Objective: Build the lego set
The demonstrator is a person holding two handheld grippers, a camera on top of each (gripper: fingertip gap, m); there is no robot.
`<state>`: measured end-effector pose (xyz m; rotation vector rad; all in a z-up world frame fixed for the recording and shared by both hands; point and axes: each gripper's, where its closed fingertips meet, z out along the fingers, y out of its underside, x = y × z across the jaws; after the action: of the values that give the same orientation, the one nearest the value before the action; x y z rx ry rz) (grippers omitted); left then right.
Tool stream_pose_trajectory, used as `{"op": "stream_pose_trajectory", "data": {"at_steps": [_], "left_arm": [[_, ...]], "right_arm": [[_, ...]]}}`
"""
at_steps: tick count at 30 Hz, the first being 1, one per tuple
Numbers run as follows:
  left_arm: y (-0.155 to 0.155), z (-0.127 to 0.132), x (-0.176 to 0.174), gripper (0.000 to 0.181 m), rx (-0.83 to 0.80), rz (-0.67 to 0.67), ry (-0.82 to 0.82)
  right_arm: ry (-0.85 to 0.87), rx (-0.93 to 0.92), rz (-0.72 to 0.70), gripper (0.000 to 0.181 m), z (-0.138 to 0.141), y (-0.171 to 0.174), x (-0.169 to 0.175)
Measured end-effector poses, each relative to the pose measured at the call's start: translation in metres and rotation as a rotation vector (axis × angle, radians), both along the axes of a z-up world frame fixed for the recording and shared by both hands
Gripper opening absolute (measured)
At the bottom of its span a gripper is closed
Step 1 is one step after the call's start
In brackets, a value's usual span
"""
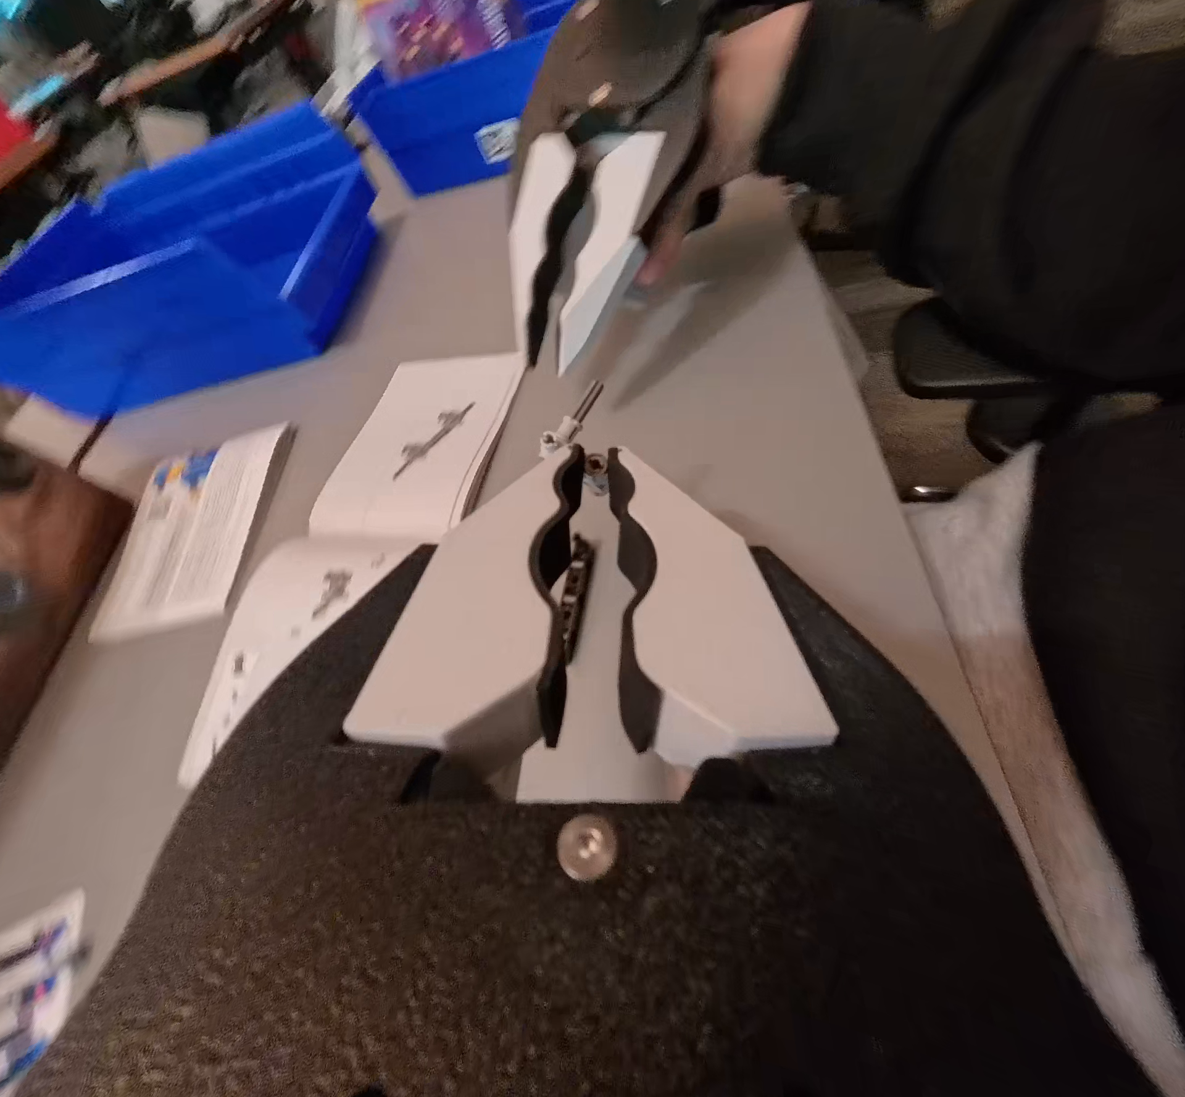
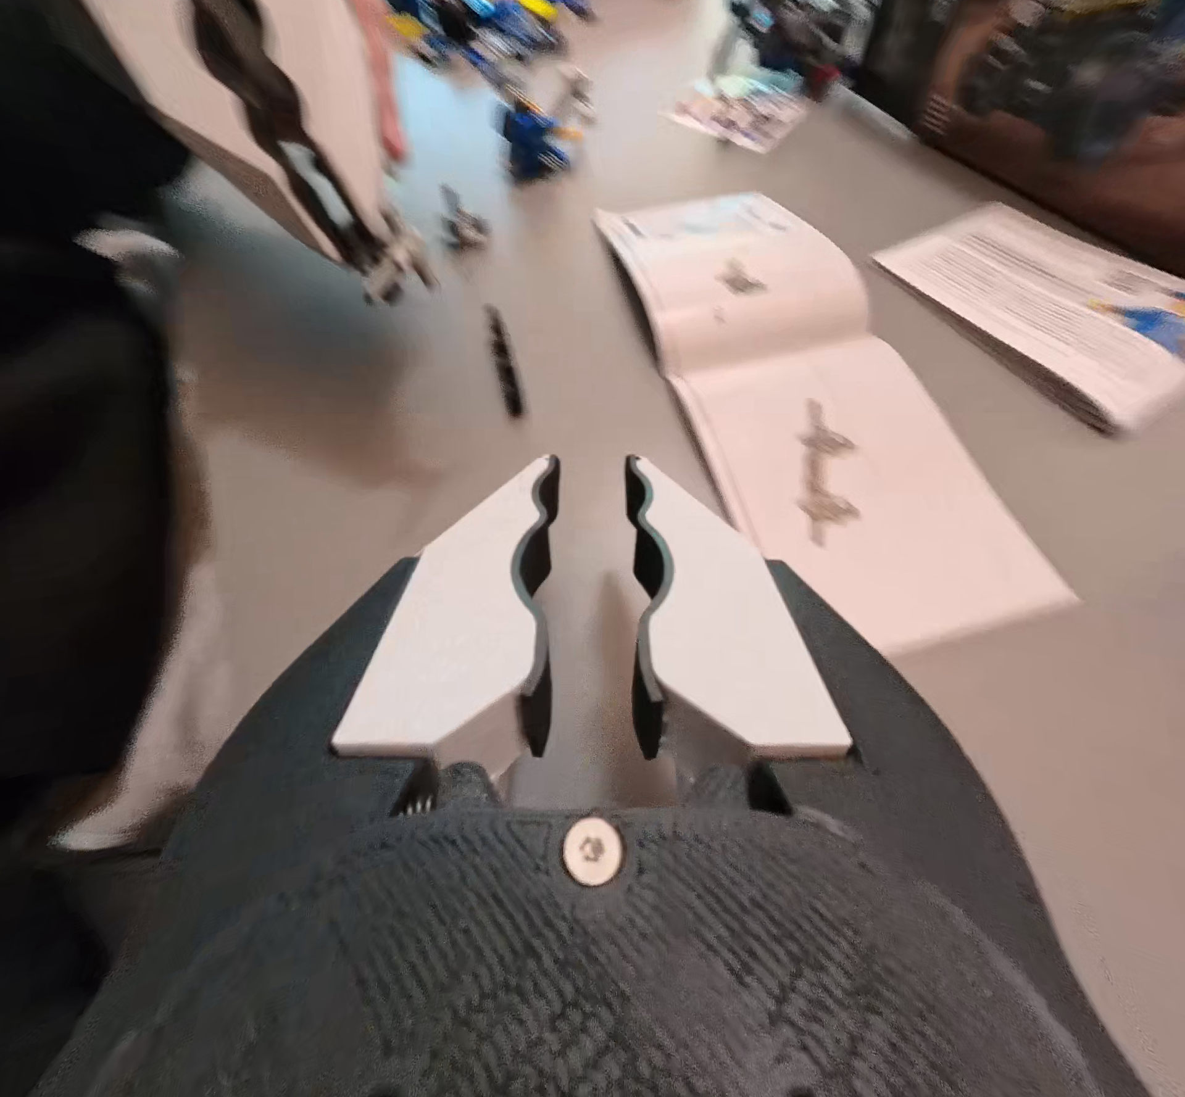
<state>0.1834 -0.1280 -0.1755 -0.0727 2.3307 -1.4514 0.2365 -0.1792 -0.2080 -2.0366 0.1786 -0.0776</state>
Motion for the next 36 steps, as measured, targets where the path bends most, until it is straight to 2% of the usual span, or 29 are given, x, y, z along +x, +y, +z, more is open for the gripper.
{"op": "stream_pose_trajectory", "data": {"at_steps": [1, 4, 7, 11, 18, 22, 28, 36], "left_arm": [[-0.003, 0.001, -0.008, 0.004, 0.022, -0.076, -0.017], [-0.005, -0.001, -0.022, 0.004, 0.086, -0.230, -0.030], [-0.009, 0.009, -0.028, 0.004, 0.041, -0.310, -0.058], [-0.010, 0.012, -0.027, 0.004, 0.021, -0.341, -0.074], [-0.009, 0.013, -0.029, 0.004, 0.010, -0.364, -0.081], [-0.009, 0.015, -0.019, 0.004, -0.005, -0.296, -0.090], [-0.004, 0.008, 0.006, 0.004, 0.003, -0.115, -0.080], [0.010, 0.005, 0.027, 0.014, -0.052, 0.098, 0.035]], "right_arm": [[0.056, 0.070, 0.083, 0.023, 0.006, 0.009, -0.015], [0.189, 0.164, 0.238, 0.028, 0.017, 0.024, -0.043], [0.206, 0.201, 0.317, 0.029, 0.024, 0.032, -0.057], [0.184, 0.276, 0.382, 0.021, 0.042, 0.040, -0.068], [0.112, 0.257, 0.426, 0.003, 0.040, 0.045, -0.074], [0.027, 0.245, 0.367, 0.003, 0.042, 0.045, -0.063], [-0.100, 0.188, 0.200, 0.003, 0.039, 0.049, -0.036], [-0.235, 0.095, -0.032, 0.003, 0.030, 0.051, -0.012]]}}
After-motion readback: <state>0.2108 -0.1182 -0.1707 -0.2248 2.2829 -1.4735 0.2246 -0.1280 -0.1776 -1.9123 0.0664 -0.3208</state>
